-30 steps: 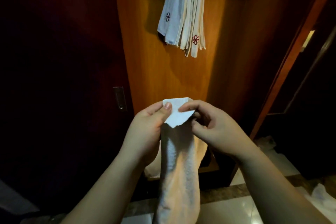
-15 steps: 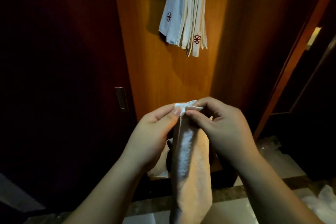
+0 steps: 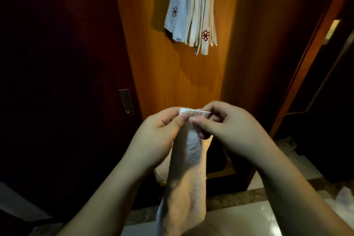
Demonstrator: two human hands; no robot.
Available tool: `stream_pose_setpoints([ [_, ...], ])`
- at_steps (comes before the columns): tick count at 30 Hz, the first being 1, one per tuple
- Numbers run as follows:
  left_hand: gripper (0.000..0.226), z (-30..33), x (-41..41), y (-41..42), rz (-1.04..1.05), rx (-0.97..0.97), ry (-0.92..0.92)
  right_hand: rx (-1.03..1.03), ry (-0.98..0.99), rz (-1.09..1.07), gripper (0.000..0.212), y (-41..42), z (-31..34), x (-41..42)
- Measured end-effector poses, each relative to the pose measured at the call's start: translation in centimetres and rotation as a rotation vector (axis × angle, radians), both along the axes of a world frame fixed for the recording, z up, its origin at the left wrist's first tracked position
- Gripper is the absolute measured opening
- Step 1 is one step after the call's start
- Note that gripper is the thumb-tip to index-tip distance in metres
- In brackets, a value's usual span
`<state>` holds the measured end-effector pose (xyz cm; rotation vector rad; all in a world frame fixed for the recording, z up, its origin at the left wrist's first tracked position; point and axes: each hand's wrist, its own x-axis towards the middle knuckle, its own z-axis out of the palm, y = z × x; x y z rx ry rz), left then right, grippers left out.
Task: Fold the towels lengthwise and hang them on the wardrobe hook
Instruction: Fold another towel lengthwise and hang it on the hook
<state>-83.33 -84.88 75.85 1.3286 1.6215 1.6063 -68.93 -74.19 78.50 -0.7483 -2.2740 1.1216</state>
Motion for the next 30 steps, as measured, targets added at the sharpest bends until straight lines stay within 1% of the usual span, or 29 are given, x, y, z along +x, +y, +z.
stream_pose_setpoints([
  [4, 0.024, -0.6, -1.7, -0.2, 0.111, 0.018, 0.05, -0.053, -0.454, 0.11, 0.013, 3.4, -1.9, 0.4],
  [6, 0.026, -0.7, -2.5, -0.7, 0.149, 0.026, 0.041, -0.046, -0.642, 0.167, 0.016, 4.6, -3.6, 0.9],
  [7, 0.025, -0.9, -2.9, -0.9, 0.157, 0.02, 0.048, -0.021, -0.697, 0.181, 0.016, 5.0, -4.3, 1.2],
  [10, 0.021, -1.4, -3.9, -1.7, 0.147, -0.02, 0.102, 0.039, -0.737, 0.175, 0.011, 5.8, -5.3, 2.1],
  [12, 0.021, -1.9, -4.5, -2.1, 0.169, -0.035, 0.139, 0.154, -0.743, 0.11, 0.012, 6.1, -5.0, 2.8],
  [13, 0.022, -2.1, -4.6, -2.3, 0.203, -0.032, 0.146, 0.209, -0.683, 0.055, 0.013, 6.1, -4.8, 3.2],
  [15, 0.027, -2.5, -4.9, -2.7, 0.293, -0.01, 0.134, 0.265, -0.425, -0.064, 0.016, 5.7, -4.3, 3.8],
  [16, 0.027, -2.8, -5.2, -2.8, 0.324, 0.0, 0.12, 0.271, -0.29, -0.108, 0.015, 5.3, -4.1, 3.9],
  [18, 0.021, -3.2, -5.5, -2.9, 0.352, 0.017, 0.09, 0.285, -0.096, -0.171, 0.009, 4.5, -4.4, 3.8],
  [20, 0.018, -3.3, -5.5, -2.9, 0.362, 0.05, 0.06, 0.259, 0.064, -0.242, 0.012, 4.1, -5.5, 3.6],
  [22, 0.021, -3.3, -5.1, -2.6, 0.392, 0.077, 0.048, 0.172, 0.225, -0.297, 0.025, 3.9, -6.4, 3.4],
  [23, 0.022, -3.1, -4.7, -2.6, 0.409, 0.081, 0.064, 0.163, 0.278, -0.32, 0.031, 3.8, -6.7, 3.3],
  [24, 0.024, -3.0, -4.3, -2.5, 0.423, 0.083, 0.092, 0.188, 0.304, -0.342, 0.032, 3.7, -6.8, 3.2],
  [26, 0.027, -2.9, -3.6, -2.3, 0.435, 0.092, 0.105, 0.247, 0.341, -0.38, 0.025, 3.7, -7.1, 2.7],
  [30, 0.025, -2.7, -2.7, -1.8, 0.394, 0.132, 0.092, 0.172, 0.488, -0.48, 0.028, 4.0, -7.6, 2.0],
])
